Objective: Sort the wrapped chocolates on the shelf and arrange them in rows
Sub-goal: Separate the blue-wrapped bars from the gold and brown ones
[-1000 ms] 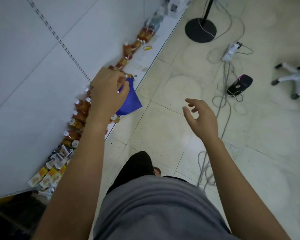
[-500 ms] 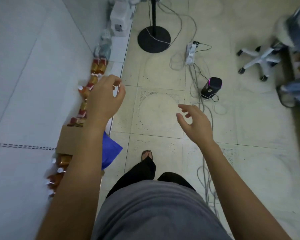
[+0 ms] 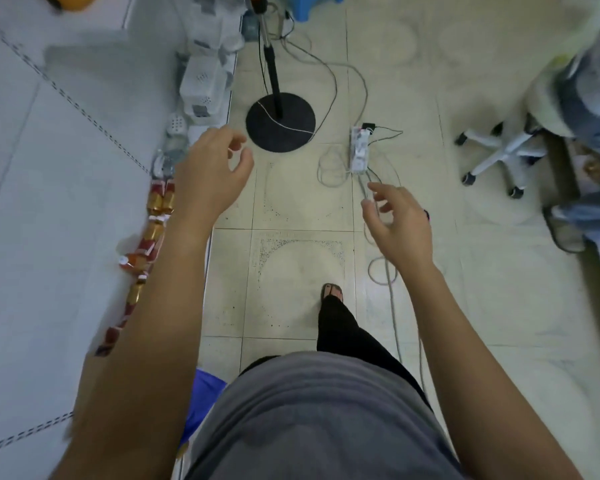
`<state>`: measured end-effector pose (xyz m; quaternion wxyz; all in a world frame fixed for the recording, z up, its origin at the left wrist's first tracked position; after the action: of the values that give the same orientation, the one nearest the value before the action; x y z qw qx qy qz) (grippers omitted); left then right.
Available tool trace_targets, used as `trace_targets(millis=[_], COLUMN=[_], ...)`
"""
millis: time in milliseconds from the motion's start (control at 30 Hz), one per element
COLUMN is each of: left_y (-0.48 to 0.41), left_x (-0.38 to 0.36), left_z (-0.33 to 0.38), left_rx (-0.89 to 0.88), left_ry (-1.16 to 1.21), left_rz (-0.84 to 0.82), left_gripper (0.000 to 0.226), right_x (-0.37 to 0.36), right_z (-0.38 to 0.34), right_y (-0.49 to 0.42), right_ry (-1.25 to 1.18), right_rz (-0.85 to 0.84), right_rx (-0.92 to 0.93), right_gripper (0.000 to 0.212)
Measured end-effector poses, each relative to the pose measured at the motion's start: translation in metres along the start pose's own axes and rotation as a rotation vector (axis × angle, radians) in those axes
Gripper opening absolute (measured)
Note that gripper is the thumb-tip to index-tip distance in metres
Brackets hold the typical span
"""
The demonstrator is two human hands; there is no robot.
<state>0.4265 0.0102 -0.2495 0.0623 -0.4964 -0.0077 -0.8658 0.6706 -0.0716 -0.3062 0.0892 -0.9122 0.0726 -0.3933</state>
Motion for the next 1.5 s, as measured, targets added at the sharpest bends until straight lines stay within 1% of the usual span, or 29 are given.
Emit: trace_targets(millis=[167, 300, 433, 533, 667, 767, 900, 967, 1100, 1200, 1267, 1367, 1433, 1500], left_y=[-0.085, -0.148, -0.211, -0.247, -0.271, -0.268, -0.248, -0.235, -0.211, -0.196, -0.186, -0.171, -0.158, -0.146], left_x=[0.003, 0.026, 0.068, 0.117, 0.188, 0.233, 0.280, 0.299, 0.329, 0.346, 0.354, 0.366, 0.374, 0.382], left_z=[0.027, 0.030, 0.018, 0.012, -0.003, -0.012, -0.023, -0.027, -0.027, -0.022, -0.018, -0.020, -0.029, -0.046], left_rx=[0.063, 0.103, 0.165, 0.176, 0.184, 0.227, 0.316, 0.368, 0.531, 0.648, 0.700, 0.786, 0.836, 0.872], left_ry=[0.007, -0.004, 0.003, -0.032, -0.057, -0.140, -0.276, -0.375, -0.584, -0.672, -0.706, -0.739, -0.744, -0.750], left_rz=[0.094, 0.200, 0.371, 0.543, 0.792, 0.954, 1.089, 1.100, 1.021, 0.942, 0.893, 0.788, 0.729, 0.684], left_gripper=[0.024, 0.026, 0.026, 0.027, 0.029, 0.028, 0.026, 0.027, 0.032, 0.038, 0.038, 0.042, 0.043, 0.046], right_x=[0.003, -0.010, -0.034, -0.056, -0.085, -0.108, -0.139, -0.148, -0.161, -0.170, -0.174, -0.183, -0.193, -0.204], right_z=[0.002, -0.013, -0.046, -0.095, -0.178, -0.245, -0.331, -0.369, -0.432, -0.473, -0.498, -0.533, -0.556, -0.577], right_y=[-0.131, -0.230, -0.325, -0.390, -0.452, -0.481, -0.498, -0.498, -0.487, -0.476, -0.467, -0.453, -0.443, -0.435], right_ry=[0.018, -0.024, -0.072, -0.122, -0.234, -0.358, -0.510, -0.611, -0.773, -0.837, -0.887, -0.867, -0.800, -0.764], right_rz=[-0.092, -0.120, -0.101, -0.081, -0.081, -0.106, -0.115, -0.152, -0.310, -0.362, -0.412, -0.500, -0.602, -0.694], right_rx=[0.170, 0.310, 0.466, 0.614, 0.864, 1.084, 1.391, 1.546, 1.802, 1.966, 2.055, 2.162, 2.180, 2.173], right_gripper=[0.032, 0.032, 0.032, 0.033, 0.037, 0.036, 0.033, 0.032, 0.033, 0.033, 0.033, 0.037, 0.042, 0.042])
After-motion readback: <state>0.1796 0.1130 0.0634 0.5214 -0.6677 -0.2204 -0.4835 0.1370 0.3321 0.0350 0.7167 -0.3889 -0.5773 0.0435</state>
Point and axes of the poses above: each hand's wrist, its own y-axis away from the middle knuckle, its own x-axis out of the back of the hand, z = x × y, the point moved 3 cm from there along -y, towards the middle knuckle, and after that the axes turned 13 degrees about x, right-handed, at the moved point
